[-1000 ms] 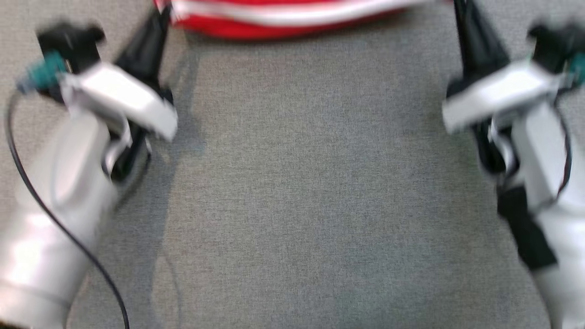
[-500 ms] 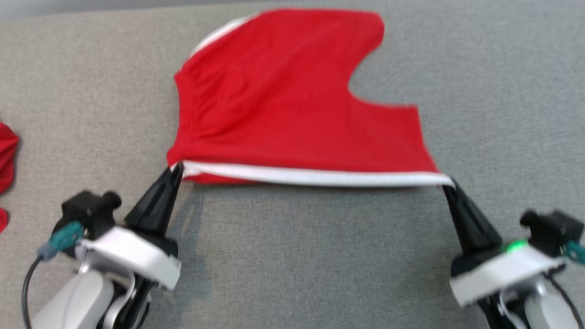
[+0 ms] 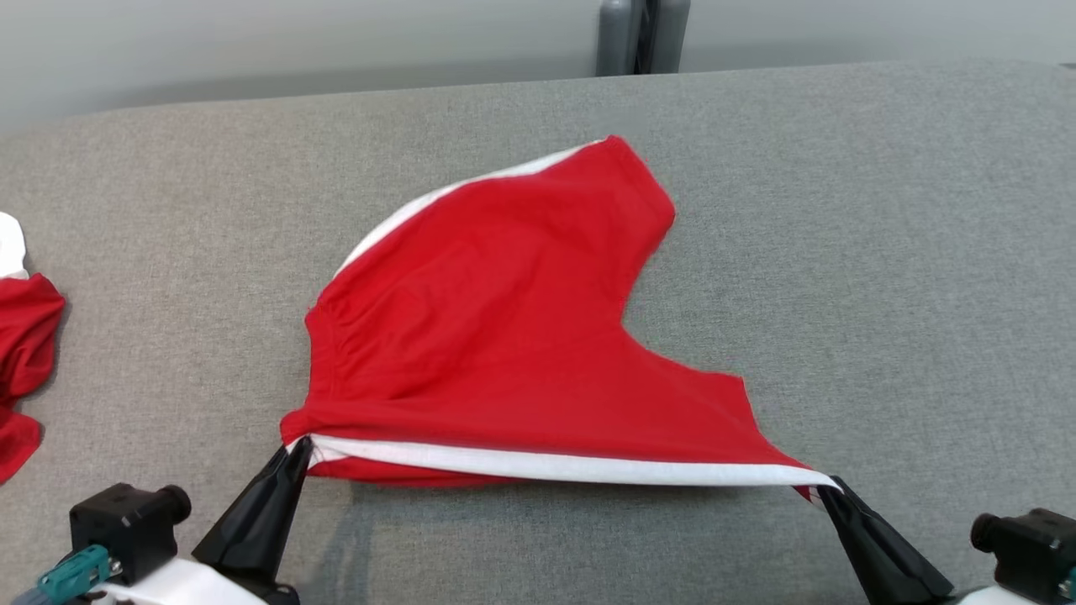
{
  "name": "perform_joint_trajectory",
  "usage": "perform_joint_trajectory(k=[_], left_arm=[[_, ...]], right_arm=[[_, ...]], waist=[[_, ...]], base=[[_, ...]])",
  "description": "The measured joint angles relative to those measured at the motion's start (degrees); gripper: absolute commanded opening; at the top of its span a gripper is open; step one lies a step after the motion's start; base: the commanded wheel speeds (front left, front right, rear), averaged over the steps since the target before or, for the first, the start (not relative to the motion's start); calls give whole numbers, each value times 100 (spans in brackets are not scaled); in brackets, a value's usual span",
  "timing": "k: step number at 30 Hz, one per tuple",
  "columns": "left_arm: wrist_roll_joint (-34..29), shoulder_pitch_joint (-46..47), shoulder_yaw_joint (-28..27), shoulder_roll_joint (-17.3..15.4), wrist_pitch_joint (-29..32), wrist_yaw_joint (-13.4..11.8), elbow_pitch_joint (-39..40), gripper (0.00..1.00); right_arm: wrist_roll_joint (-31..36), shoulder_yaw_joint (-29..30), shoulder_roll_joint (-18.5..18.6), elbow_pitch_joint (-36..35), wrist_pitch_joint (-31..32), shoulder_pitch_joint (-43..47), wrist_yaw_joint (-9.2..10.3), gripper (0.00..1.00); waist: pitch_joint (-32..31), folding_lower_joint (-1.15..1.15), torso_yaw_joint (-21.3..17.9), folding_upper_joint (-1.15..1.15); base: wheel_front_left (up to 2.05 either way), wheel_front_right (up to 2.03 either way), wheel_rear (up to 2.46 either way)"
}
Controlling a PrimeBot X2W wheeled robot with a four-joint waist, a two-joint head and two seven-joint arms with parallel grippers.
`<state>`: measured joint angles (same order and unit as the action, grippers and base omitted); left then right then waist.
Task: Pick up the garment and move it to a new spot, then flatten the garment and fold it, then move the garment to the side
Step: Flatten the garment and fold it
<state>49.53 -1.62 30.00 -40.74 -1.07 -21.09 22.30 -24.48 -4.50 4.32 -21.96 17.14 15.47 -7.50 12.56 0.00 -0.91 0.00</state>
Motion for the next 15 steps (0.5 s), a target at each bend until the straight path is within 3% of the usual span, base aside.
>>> perform_joint_trajectory(k=[7,15], left_arm=[[25,-354,-123,-307,154,-315,593,0],[44,-154,-181,-314,199,-230,616,0]], right_arm=[[78,274,-100,-761,580,382,0,0],[178,449,-136,-887,711,-142,0,0]], waist=[[-60,0,12,0],[133,0,82,0]], base=[[0,0,0],[0,0,0]])
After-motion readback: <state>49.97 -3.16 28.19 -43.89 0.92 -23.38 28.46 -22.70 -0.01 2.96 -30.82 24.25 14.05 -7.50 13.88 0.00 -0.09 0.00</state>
